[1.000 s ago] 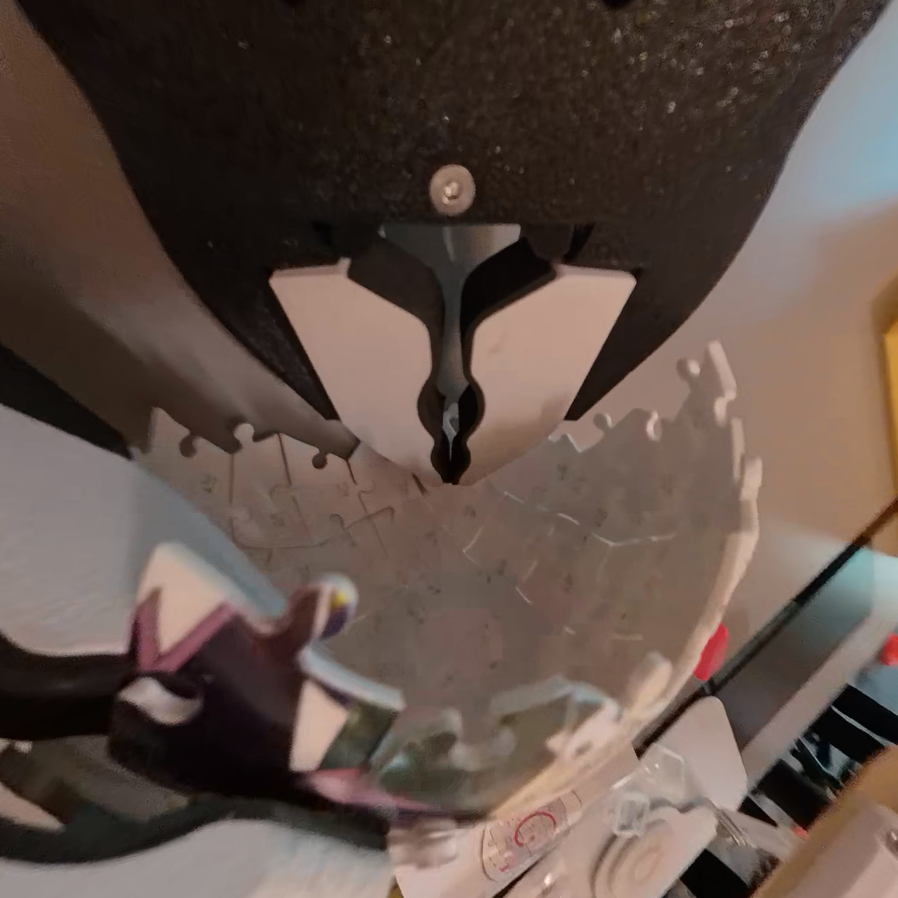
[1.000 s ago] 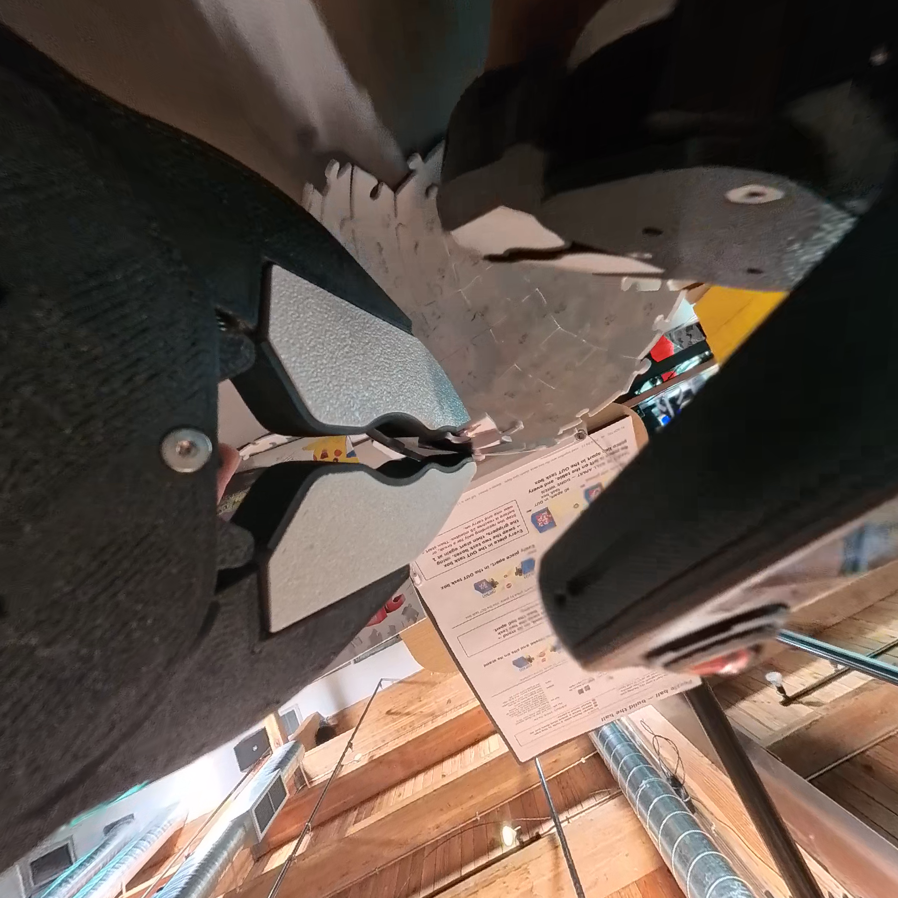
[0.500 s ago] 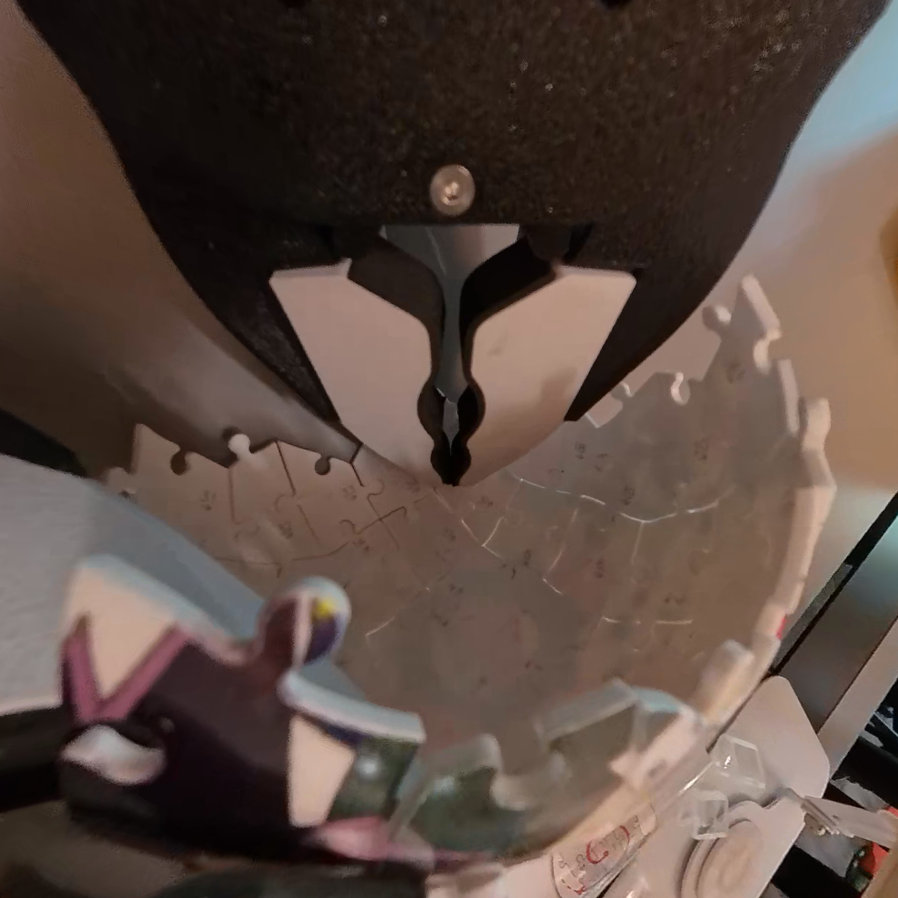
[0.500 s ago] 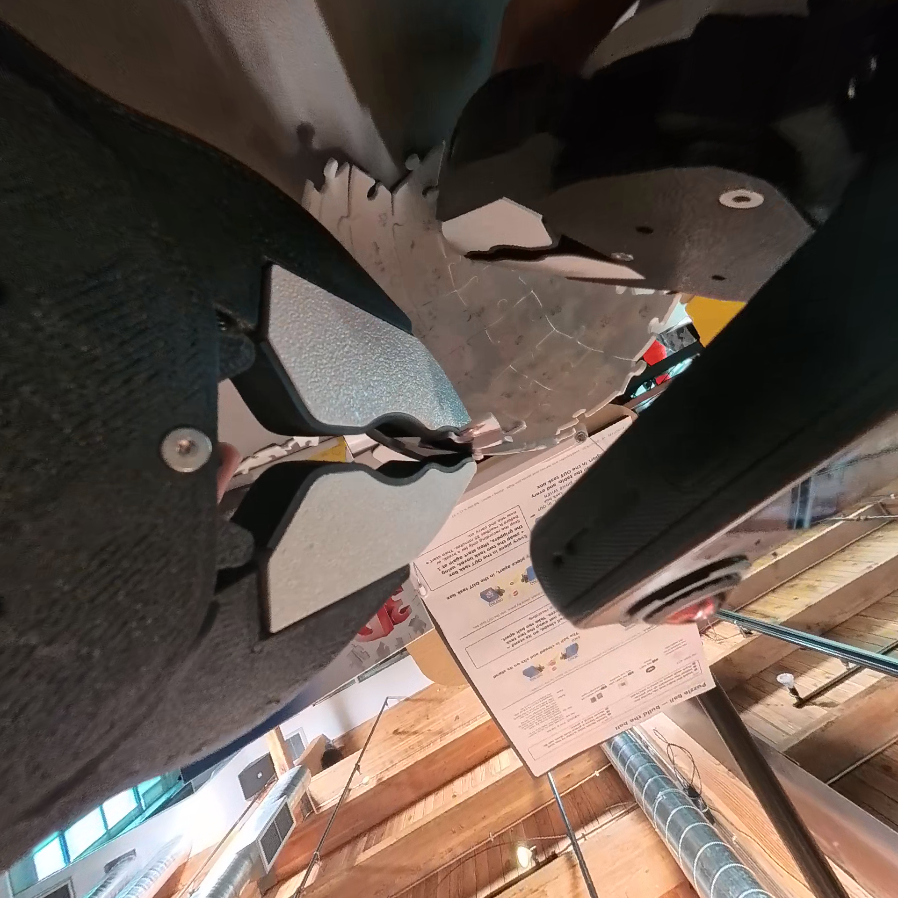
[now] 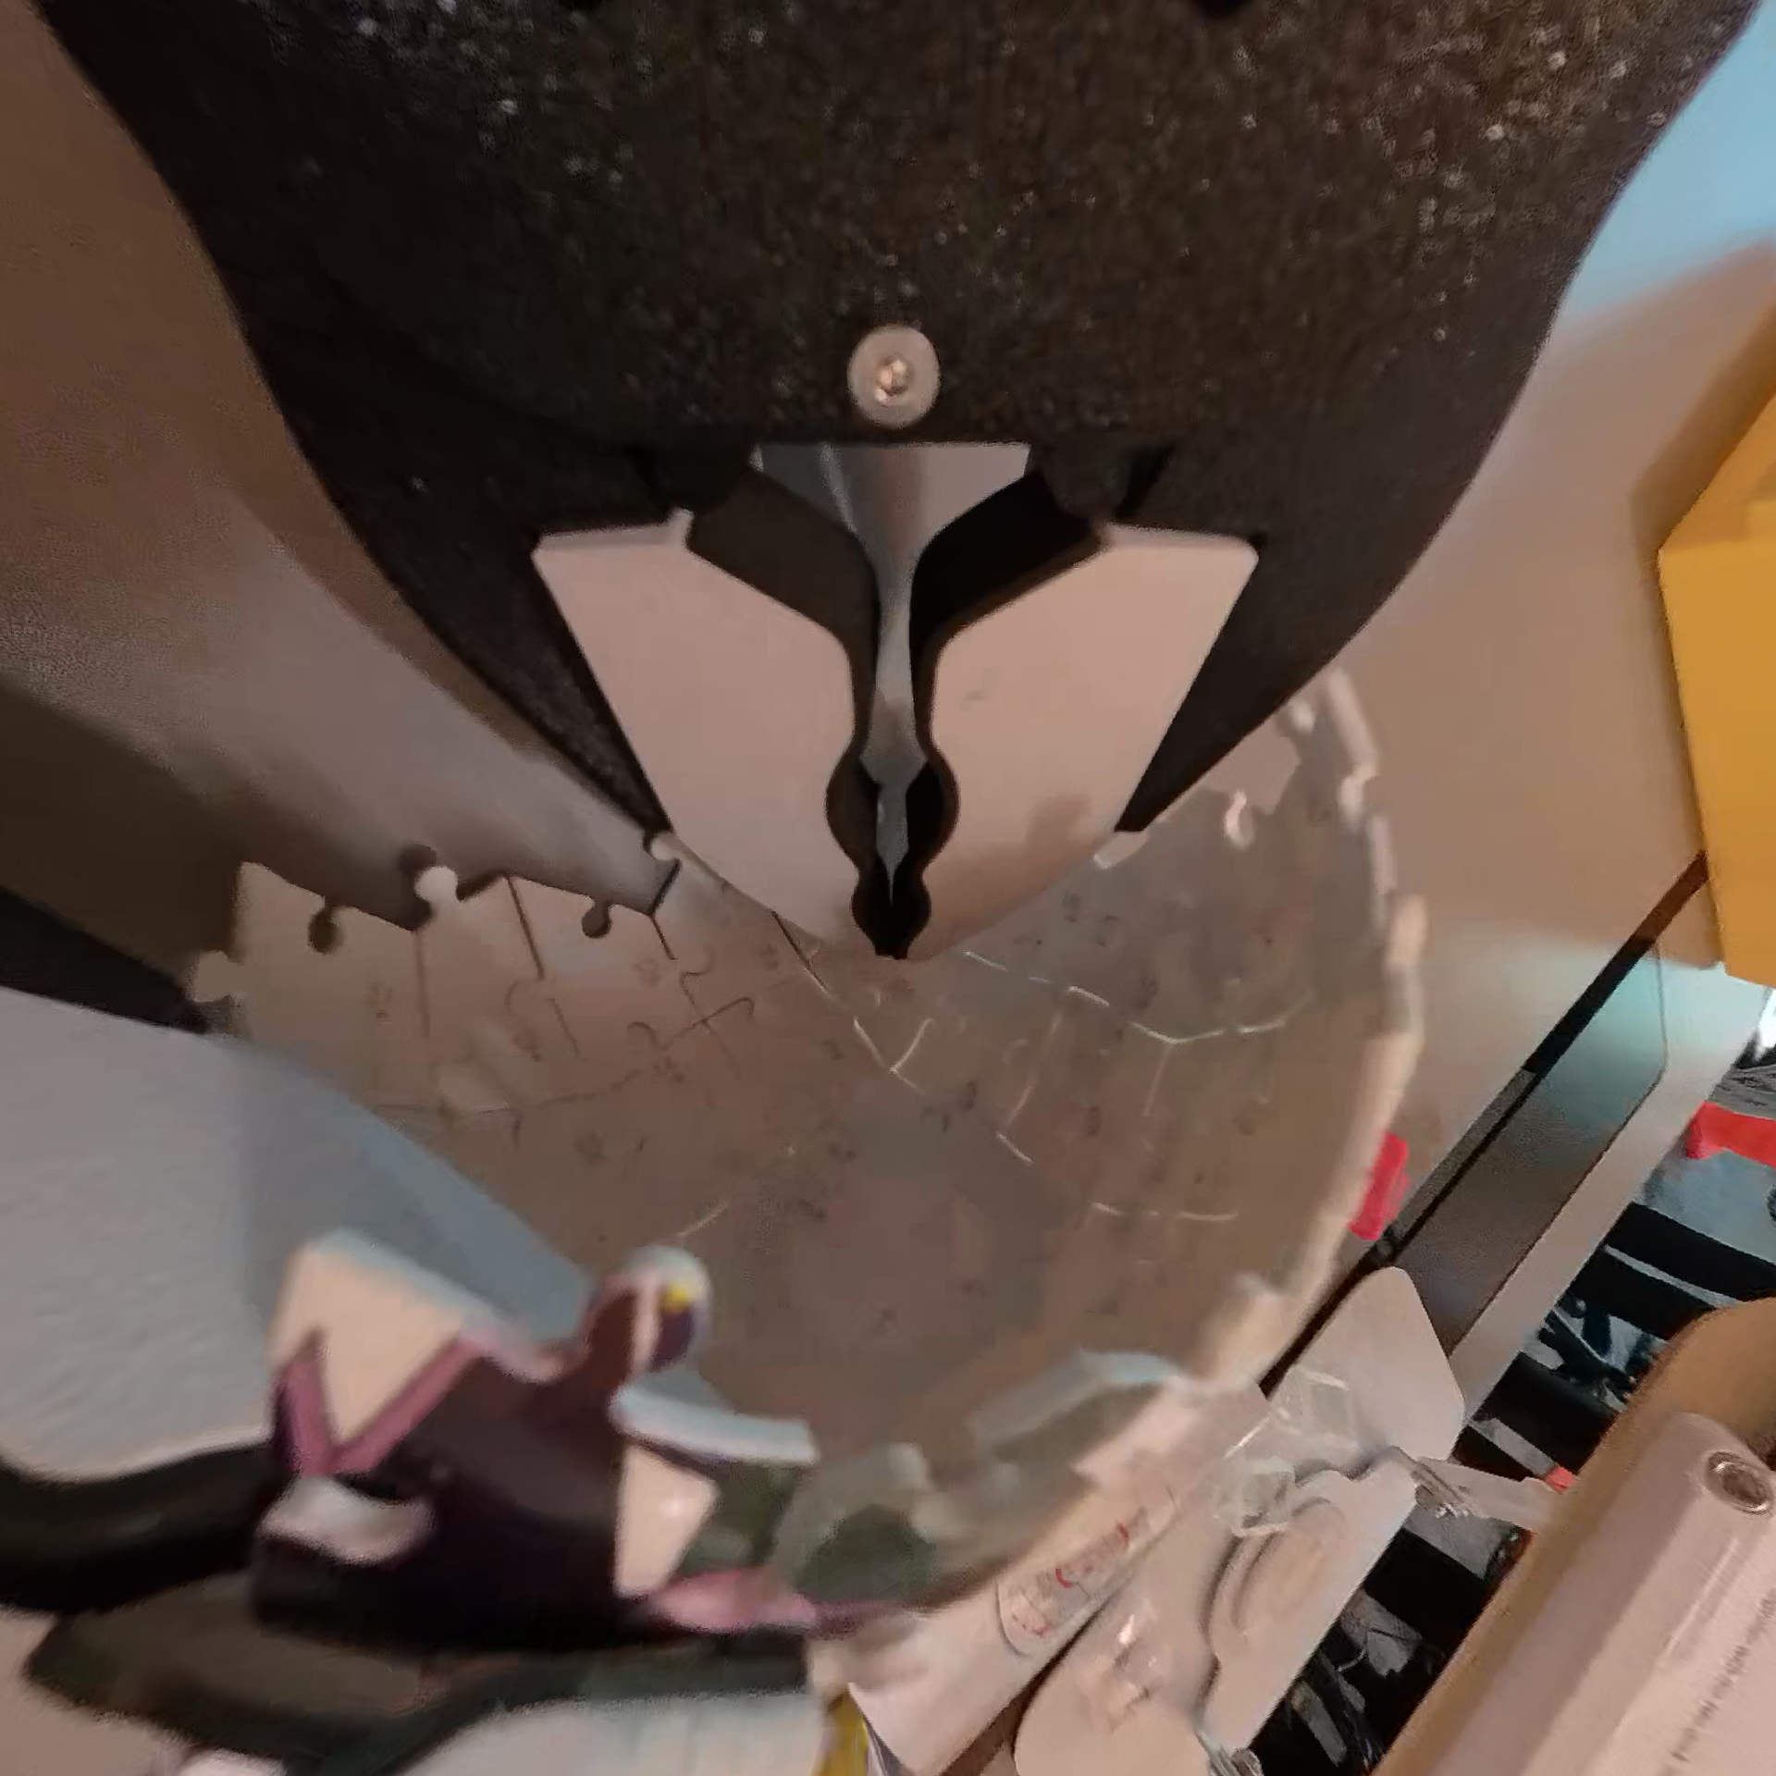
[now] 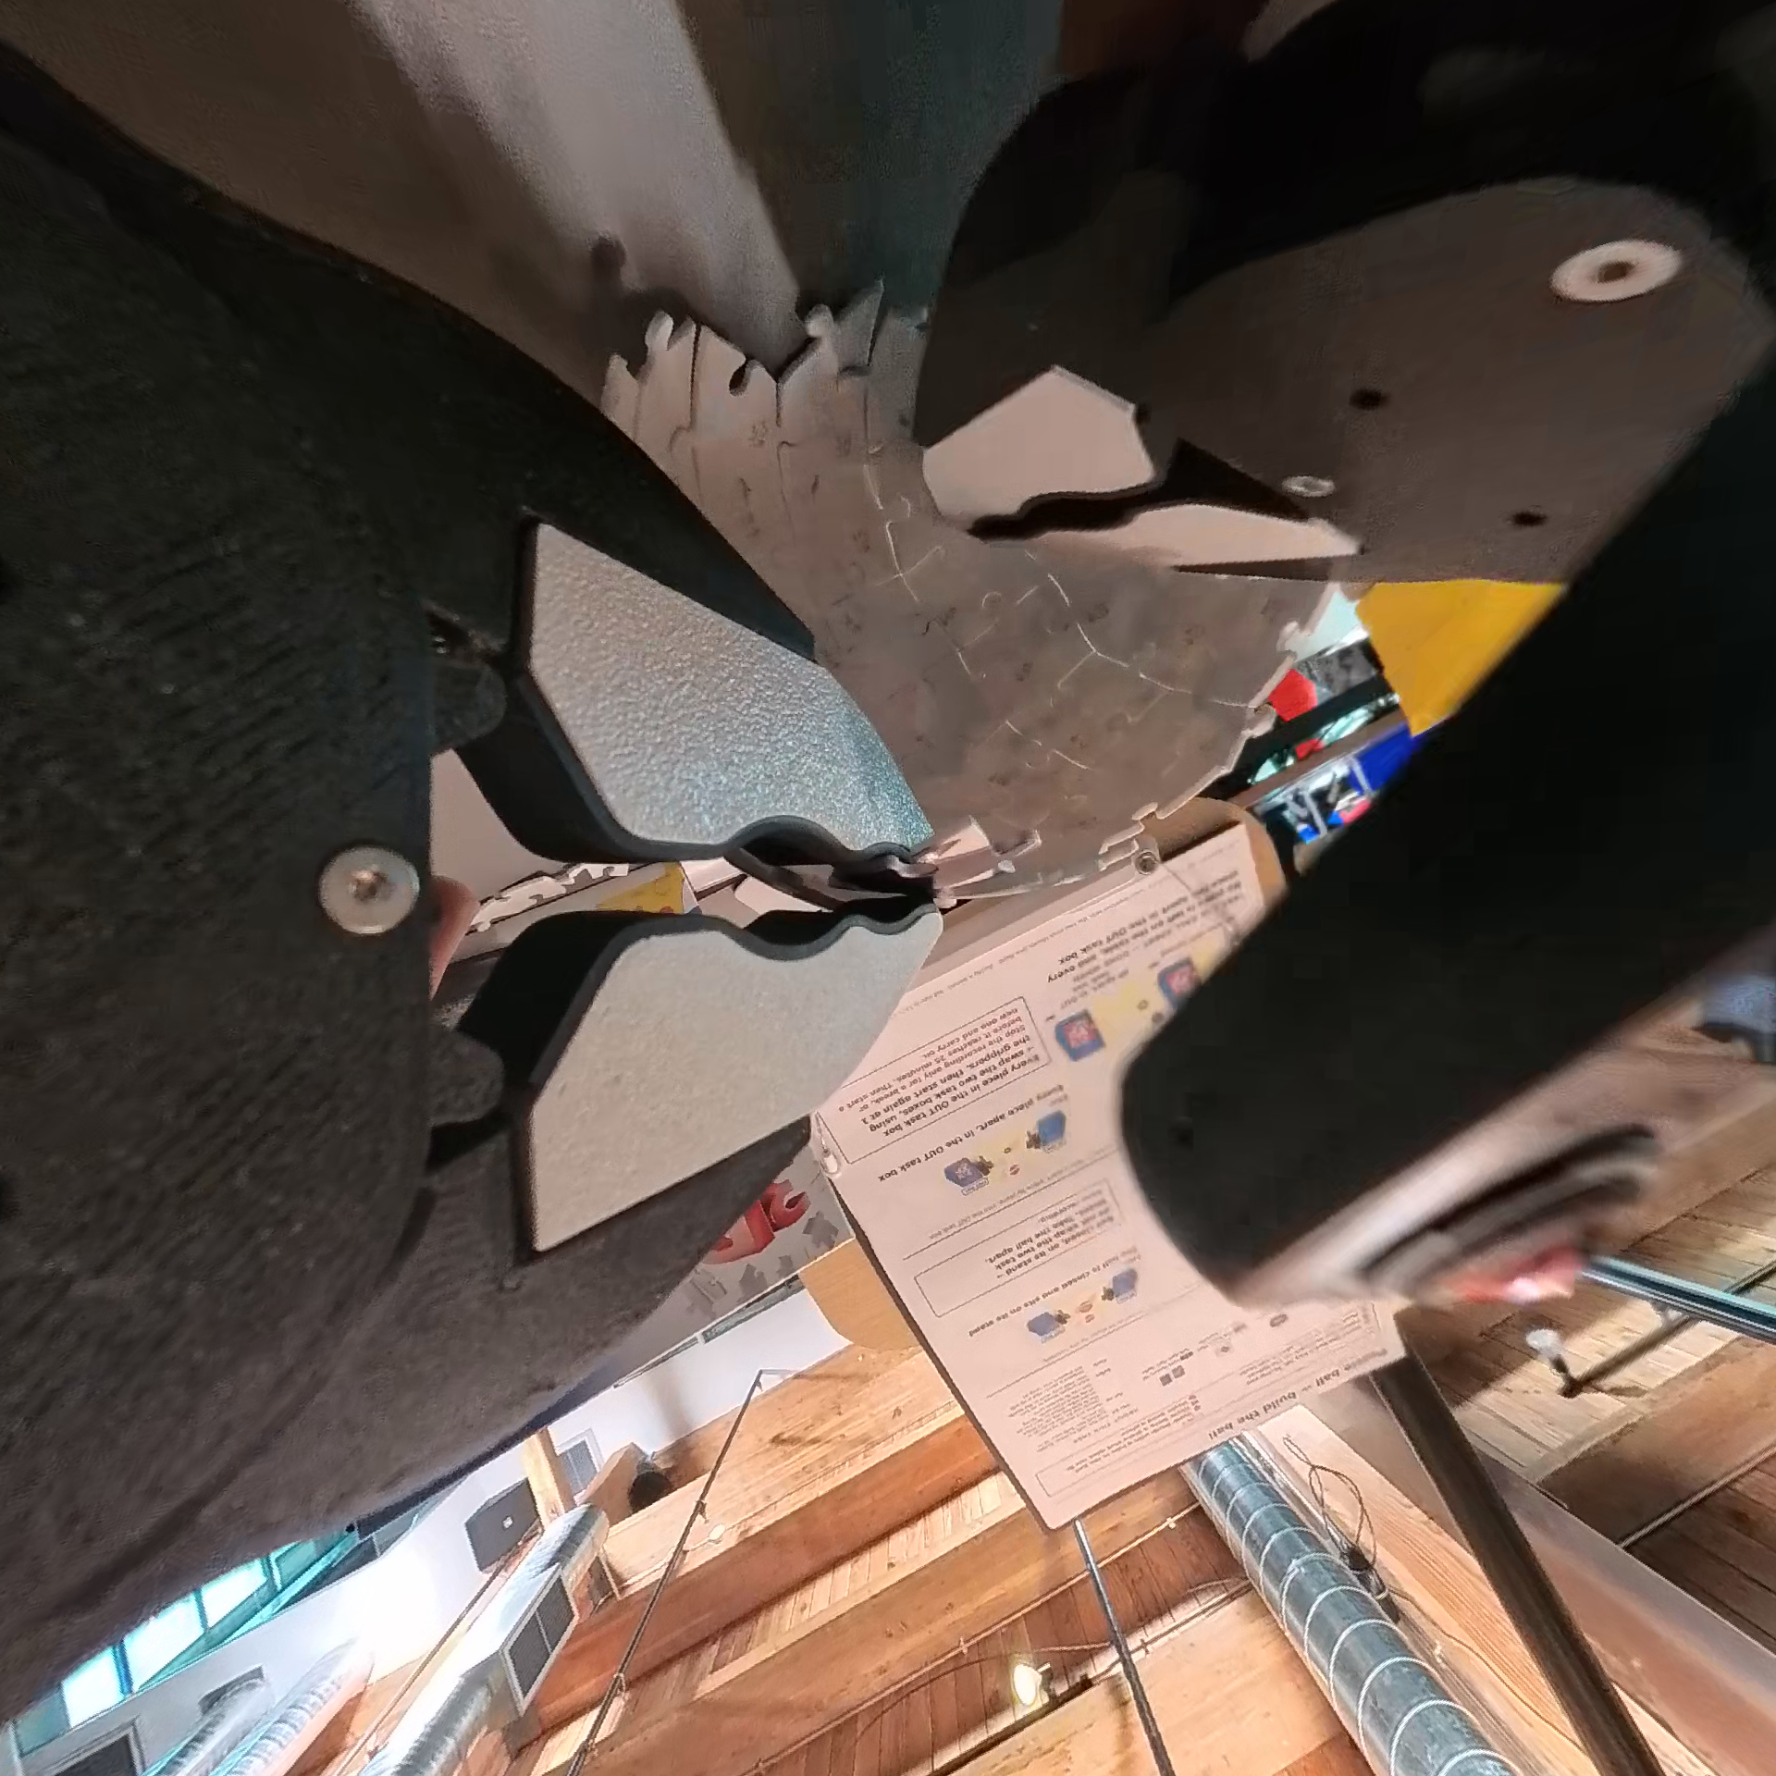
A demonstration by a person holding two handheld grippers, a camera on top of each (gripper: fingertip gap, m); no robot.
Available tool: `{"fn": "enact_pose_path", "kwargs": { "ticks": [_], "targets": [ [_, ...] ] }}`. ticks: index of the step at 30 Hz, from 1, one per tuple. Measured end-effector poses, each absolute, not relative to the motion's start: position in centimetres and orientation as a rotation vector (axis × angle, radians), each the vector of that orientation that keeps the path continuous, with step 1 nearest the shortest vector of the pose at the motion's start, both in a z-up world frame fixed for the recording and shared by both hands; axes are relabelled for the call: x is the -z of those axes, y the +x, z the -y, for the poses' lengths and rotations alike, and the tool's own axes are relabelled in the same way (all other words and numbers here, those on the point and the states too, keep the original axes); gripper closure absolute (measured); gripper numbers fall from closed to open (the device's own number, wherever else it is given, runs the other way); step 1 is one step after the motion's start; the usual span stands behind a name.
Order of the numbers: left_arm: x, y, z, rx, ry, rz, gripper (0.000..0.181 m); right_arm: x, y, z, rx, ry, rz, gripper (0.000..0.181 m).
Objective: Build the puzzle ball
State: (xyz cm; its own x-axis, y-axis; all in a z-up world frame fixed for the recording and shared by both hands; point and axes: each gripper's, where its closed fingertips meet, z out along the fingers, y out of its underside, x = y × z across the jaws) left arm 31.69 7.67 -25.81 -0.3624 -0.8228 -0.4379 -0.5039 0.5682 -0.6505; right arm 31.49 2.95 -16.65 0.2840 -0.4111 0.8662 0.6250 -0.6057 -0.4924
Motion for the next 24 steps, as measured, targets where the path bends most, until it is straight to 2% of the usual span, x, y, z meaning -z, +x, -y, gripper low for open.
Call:
{"fn": "enact_pose_path", "kwargs": {
  "ticks": [24],
  "targets": [
    [27.2, 31.0, -7.4, 0.489, -1.054, -2.107, 0.181, 16.7, 31.3, -3.1, 1.481, -1.667, 0.208, 0.178]
  ]
}}
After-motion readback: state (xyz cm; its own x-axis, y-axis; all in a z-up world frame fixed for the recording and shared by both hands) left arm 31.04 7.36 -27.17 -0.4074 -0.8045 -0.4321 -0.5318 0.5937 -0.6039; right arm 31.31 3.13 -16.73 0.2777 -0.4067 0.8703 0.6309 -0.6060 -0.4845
